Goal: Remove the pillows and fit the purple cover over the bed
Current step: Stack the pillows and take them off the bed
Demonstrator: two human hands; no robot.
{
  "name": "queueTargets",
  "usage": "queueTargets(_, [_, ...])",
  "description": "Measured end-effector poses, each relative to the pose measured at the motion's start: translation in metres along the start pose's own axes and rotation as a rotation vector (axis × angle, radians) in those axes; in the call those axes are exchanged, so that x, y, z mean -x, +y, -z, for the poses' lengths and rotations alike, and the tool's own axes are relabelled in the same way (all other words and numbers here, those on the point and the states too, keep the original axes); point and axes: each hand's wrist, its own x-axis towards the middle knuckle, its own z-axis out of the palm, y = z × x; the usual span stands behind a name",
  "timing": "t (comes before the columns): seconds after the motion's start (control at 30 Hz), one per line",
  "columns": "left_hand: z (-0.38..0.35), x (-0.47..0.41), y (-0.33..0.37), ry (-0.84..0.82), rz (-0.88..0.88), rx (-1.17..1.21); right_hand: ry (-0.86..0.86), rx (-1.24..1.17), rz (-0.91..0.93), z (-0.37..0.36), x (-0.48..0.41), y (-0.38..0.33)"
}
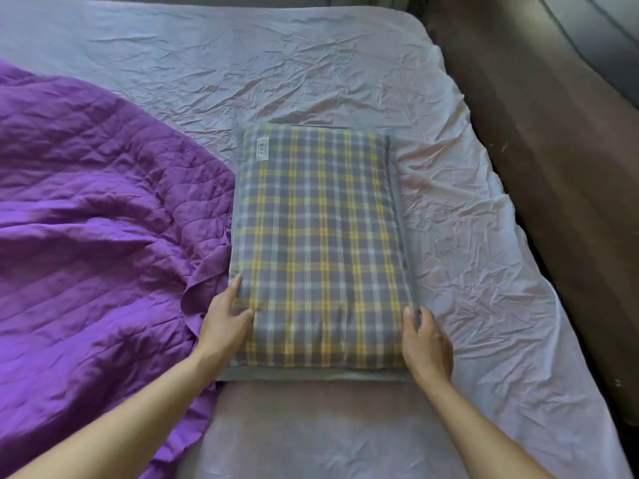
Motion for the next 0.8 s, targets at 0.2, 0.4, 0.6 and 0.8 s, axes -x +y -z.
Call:
queueTargets(0.2, [0.001, -0.017, 0.007, 0.017, -0.057, -0.078, -0.071, 0.033, 0.052, -0.003, -0.021, -0.006])
queueTargets(0.4, [-0.001, -0.067, 0.024, -0.043, 0.051, 0.13, -0.256, -0.417, 0.014, -0.001, -0.055, -0.041])
queueTargets(0.6, [-0.005, -0.073, 0.043, -0.048, 0.072, 0.311, -0.188, -0.547, -0.005, -0.02, -0.076, -0.028])
queueTargets(0.8, [-0.018, -0.039, 0.064, 0.041, -0.028, 0.219, -0.026, -0.516, 0.037, 0.02, -0.026, -0.039])
